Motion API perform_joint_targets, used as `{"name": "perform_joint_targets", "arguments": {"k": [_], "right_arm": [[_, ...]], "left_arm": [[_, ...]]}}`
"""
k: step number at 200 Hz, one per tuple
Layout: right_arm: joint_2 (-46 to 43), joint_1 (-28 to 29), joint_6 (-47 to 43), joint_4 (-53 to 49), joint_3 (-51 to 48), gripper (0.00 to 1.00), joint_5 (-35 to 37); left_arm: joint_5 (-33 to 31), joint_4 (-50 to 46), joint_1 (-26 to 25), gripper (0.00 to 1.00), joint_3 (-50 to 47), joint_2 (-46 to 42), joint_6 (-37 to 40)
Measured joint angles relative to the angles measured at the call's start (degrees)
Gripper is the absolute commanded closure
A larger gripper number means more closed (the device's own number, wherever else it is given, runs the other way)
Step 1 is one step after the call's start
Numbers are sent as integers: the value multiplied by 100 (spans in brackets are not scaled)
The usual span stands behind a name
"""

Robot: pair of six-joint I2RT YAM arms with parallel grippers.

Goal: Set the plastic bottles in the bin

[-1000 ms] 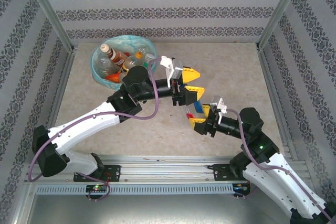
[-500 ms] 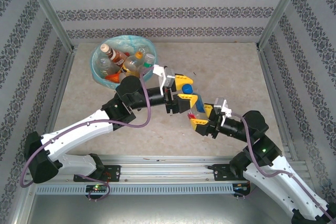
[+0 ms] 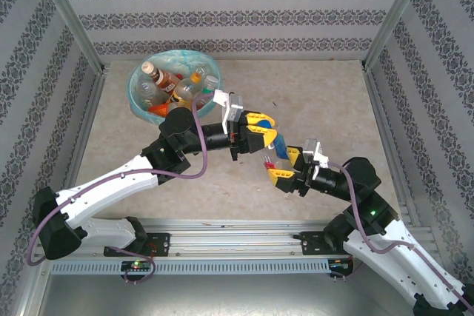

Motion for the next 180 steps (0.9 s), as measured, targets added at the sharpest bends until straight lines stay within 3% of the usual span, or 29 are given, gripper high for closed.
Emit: {"name": "perform_joint_targets", "arguments": {"k": [13, 39, 54, 84, 114, 146, 180], "right_arm": [[-2, 26, 2, 2, 0, 47, 26], [-7, 35, 37, 9, -2, 13, 151], [-44, 50, 15, 0, -13, 3, 321], [-151, 72, 7, 2, -39, 2, 763], [-173, 72, 7, 2, -122, 2, 1117], [-70, 74, 11, 7, -157, 2, 1351], [153, 74, 28, 24, -157, 2, 1526]], "left_arm": [[-4, 4, 0, 100, 0, 0, 0], [-157, -4, -4, 100, -22, -50, 4], [-448, -33, -2, 100, -24, -190, 50], [-1495, -527, -2, 100, -11, -879, 424], [-3305, -1565, 11, 100, 511, -1515, 1058], [-5239, -2450, 109, 100, 1329, -1718, 2081], [-6336, -3075, 385, 100, 1910, -1543, 3265]]}}
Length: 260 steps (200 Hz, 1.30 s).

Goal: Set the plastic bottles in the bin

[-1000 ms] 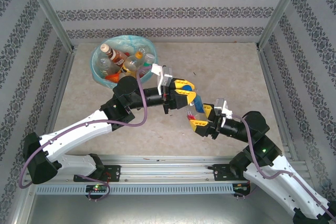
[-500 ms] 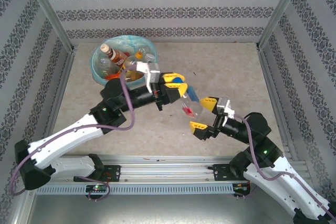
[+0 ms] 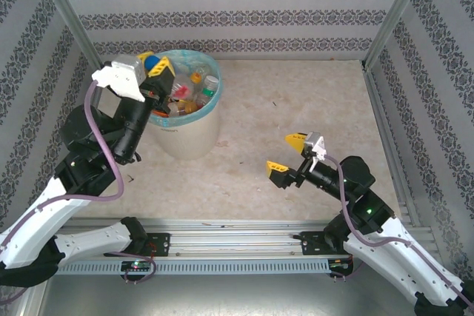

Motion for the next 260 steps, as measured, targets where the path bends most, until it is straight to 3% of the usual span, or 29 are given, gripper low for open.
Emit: {"name": "perform_joint_targets", "arguments": {"k": [19, 53, 79, 121, 207, 260], "right_arm": [[101, 13, 44, 22, 0, 2, 72], [151, 63, 103, 20, 2, 3, 111], [149, 74, 103, 9, 9, 4, 111], [44, 74, 101, -52, 9, 4, 155], [238, 76, 83, -70, 7, 4, 216], [339, 140, 83, -68, 7, 5, 214]], "left_arm": [[-271, -350, 295, 100, 269, 297, 341], [-221, -1158, 872, 100, 411, 942, 455], [111, -1764, 1401, 100, 328, 1440, 264], [570, -2013, 1991, 97, 68, 1508, -109], [1102, -1668, 2509, 95, -780, 1102, -555], [1676, -1443, 2625, 81, -942, 1062, -411]]}}
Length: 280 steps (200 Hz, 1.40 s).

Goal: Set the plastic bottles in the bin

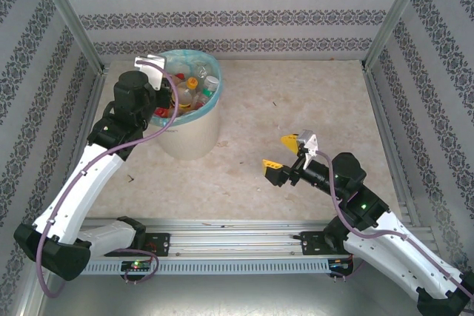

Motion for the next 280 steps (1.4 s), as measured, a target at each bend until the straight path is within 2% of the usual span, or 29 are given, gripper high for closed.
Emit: {"name": "perform_joint_targets", "arguments": {"k": [45, 71, 90, 159, 182, 206, 248, 262, 280], "right_arm": [[48, 11, 0, 4, 0, 5, 2], [63, 37, 2, 4, 0, 4, 4], [94, 74, 0, 7, 0, 4, 7], [446, 92, 0, 122, 39, 5, 7], [531, 162, 2, 136, 46, 4, 48], [590, 186, 2, 138, 76, 4, 94], [675, 199, 4, 243, 144, 4, 109], [691, 236, 20, 247, 144, 4, 170], [756, 236, 59, 210, 153, 2, 487]], "left_arm": [[1128, -249, -9, 57, 542, 566, 4], [1932, -323, -136, 34, 527, 824, -271], [2253, -452, -201, 26, 485, 767, -372], [2562, -1038, -195, 30, 566, 249, -758], [2533, -1047, -192, 22, 566, 31, -929], [2520, -1040, -192, 20, 603, -236, -1106], [2555, -828, -192, 36, 612, -264, -1423], [2365, -625, -192, 34, 369, -424, -1486], [1624, -225, -192, 31, -352, -1047, -1556]]}}
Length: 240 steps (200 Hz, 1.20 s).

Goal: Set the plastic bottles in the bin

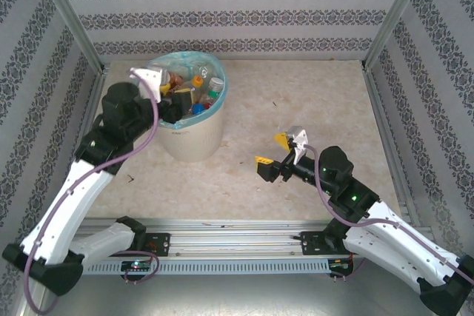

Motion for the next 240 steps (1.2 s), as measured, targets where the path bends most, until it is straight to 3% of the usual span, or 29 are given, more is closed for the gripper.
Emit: {"name": "perform_joint_targets", "arguments": {"k": [47, 76, 101, 125, 161, 193, 225, 240], "right_arm": [[540, -199, 92, -560, 391, 2, 1705], [907, -1106, 92, -831, 809, 2, 2135], [1193, -2068, 70, -831, 914, 2, 2199], [1545, -2892, -20, -348, 599, 2, 2262], [2409, -3764, -310, 1320, -671, 2, 2385], [3810, -3886, -568, 2715, -1202, 2, 2033], [4127, -3792, -1058, 3101, -949, 2, 1320], [4369, -3821, -1200, 3974, -977, 2, 1051]], "left_arm": [[-3042, 1276, 9, 30, -1985, -1923, 153], [-4450, 2122, 22, 30, -3329, -2267, 520], [-4948, 2726, 232, 21, -4310, -2284, 767], [-4824, 3176, 688, 8, -4686, -1663, 824], [-3661, 4085, 1388, 0, -4937, -289, 809], [-2358, 5493, 1954, 0, -5453, 693, 737], [-1486, 6356, 2308, 0, -5613, 1327, 723], [-1259, 6876, 2417, 0, -5641, 1652, 717]]}}
